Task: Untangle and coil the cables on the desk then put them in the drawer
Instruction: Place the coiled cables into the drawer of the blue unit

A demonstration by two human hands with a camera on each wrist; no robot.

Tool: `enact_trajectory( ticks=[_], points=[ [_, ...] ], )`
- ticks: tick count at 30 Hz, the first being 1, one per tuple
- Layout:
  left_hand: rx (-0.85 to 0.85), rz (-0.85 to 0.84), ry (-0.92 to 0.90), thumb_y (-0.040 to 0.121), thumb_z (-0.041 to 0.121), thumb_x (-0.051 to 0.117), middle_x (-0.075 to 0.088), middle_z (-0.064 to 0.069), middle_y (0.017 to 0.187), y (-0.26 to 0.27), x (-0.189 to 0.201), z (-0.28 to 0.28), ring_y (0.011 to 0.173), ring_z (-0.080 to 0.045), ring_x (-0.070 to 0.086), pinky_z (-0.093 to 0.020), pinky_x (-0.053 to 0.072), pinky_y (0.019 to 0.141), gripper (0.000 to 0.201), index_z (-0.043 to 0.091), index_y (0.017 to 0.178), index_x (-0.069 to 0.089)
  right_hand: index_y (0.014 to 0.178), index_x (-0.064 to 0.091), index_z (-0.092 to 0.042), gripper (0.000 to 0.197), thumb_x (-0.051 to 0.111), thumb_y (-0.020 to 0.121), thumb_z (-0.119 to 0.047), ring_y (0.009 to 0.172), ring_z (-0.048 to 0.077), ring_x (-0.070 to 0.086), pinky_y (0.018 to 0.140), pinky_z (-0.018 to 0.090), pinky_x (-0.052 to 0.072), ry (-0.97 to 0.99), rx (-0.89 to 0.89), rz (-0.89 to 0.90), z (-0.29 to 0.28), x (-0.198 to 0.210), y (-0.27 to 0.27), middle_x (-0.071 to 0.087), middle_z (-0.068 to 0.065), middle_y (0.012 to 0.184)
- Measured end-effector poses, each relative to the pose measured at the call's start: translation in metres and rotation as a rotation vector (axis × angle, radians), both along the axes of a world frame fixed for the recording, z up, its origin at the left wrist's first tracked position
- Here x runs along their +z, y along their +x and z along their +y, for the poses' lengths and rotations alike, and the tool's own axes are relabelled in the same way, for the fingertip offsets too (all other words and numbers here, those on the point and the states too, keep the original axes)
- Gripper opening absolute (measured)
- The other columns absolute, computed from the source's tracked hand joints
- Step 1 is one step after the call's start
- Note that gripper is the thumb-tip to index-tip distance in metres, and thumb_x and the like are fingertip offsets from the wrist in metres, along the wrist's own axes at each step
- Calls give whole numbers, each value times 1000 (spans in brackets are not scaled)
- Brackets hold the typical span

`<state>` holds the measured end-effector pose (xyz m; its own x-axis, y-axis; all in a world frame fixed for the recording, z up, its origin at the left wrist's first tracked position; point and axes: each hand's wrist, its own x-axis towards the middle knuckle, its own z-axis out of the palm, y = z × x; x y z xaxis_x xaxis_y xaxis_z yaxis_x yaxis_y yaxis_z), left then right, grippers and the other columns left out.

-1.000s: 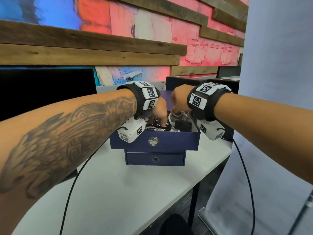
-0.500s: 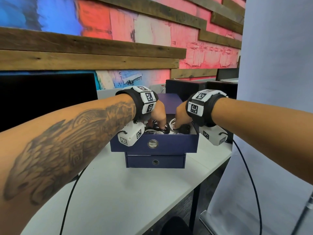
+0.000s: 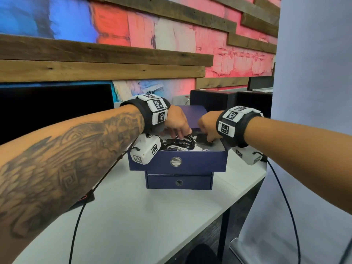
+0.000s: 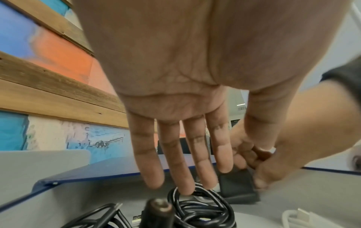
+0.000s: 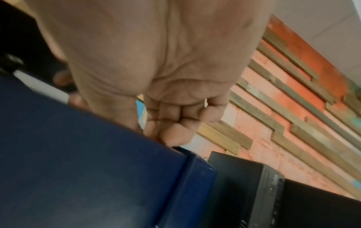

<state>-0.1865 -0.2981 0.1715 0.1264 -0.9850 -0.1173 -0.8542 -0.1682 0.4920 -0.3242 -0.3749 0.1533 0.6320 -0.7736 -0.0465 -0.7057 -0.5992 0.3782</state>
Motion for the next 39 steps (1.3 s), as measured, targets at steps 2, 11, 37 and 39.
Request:
enact_trajectory(
  ticks=[2, 11, 37, 39],
  points=[
    [-54, -49, -11, 87, 42, 73, 75, -2, 91, 4, 4, 3, 80, -17, 66, -28, 54, 66, 30, 13, 94, 74, 109, 70, -12, 27, 73, 87, -27, 88, 22, 61, 77, 32, 52, 0, 7, 7, 0, -1, -2, 71, 9, 105],
    [-196, -517, 87, 55, 64, 87, 39, 5, 152, 28, 0, 34, 136, -19, 42, -38, 37, 112, 114, 27, 150, 34, 88, 66, -31, 43, 67, 77, -72, 85, 12, 65, 84, 33, 52, 297, 117, -314, 36, 19, -9, 69, -11, 88],
    [31, -589, -313, 74, 62, 75, 54, 3, 98, 75, -48, -16, 83, -23, 57, -39, 52, 75, 54, 22, 99, 49, 116, 53, -23, 60, 46, 89, -75, 103, 28, 56, 84, 40, 46, 5, 33, -230, -26, -14, 21, 51, 4, 117],
    [4, -566, -342, 76, 56, 77, 55, 4, 98, 77, -51, -14, 83, -22, 57, -39, 52, 76, 48, 23, 98, 50, 112, 51, -24, 57, 45, 88, -76, 101, 26, 56, 82, 39, 47, -2, 32, -221, -28, -13, 22, 49, 2, 114]
  ],
)
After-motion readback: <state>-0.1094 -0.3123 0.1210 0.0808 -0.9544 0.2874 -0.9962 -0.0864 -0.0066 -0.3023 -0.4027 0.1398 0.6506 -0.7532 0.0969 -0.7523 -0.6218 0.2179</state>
